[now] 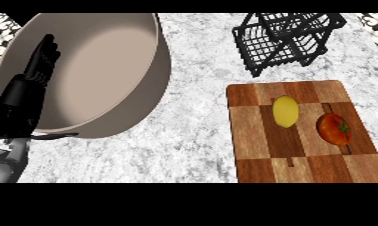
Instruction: Pick the tomato from the cutting board and place it in the tiered basket
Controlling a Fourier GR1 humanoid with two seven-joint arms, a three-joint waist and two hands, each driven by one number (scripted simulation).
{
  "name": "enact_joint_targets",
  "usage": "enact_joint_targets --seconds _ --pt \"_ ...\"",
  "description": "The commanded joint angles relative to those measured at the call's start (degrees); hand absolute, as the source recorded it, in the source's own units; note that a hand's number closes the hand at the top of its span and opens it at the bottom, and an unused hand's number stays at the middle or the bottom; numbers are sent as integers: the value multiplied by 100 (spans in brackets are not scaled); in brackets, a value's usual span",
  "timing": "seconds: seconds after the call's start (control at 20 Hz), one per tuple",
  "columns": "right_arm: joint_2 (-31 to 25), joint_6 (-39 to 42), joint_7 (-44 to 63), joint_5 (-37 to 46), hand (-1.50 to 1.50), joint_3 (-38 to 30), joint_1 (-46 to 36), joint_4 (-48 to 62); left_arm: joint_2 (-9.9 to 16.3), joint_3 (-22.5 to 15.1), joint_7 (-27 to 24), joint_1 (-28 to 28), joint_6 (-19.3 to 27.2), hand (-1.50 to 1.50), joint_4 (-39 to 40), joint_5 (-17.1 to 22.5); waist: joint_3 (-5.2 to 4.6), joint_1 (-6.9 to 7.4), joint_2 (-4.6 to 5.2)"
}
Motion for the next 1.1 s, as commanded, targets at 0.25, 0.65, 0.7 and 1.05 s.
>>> enact_joint_targets --seconds 0.25,0.65,0.7,1.05 --pt "276 -160 60 420 -150 279 5 -275 -457 -212 -68 243 89 0 910 -313 -147 -124 141" --pt "170 -436 26 938 -150 285 379 -883 -377 -11 -59 465 -68 0 715 -341 -152 -179 106" --pt "323 -641 192 1050 -150 395 210 -1004 -240 153 100 355 -156 0 650 -251 -150 -109 111" --pt "579 -868 97 1312 -150 433 508 -1239 -466 41 101 459 -48 0 559 -530 -148 -139 105"
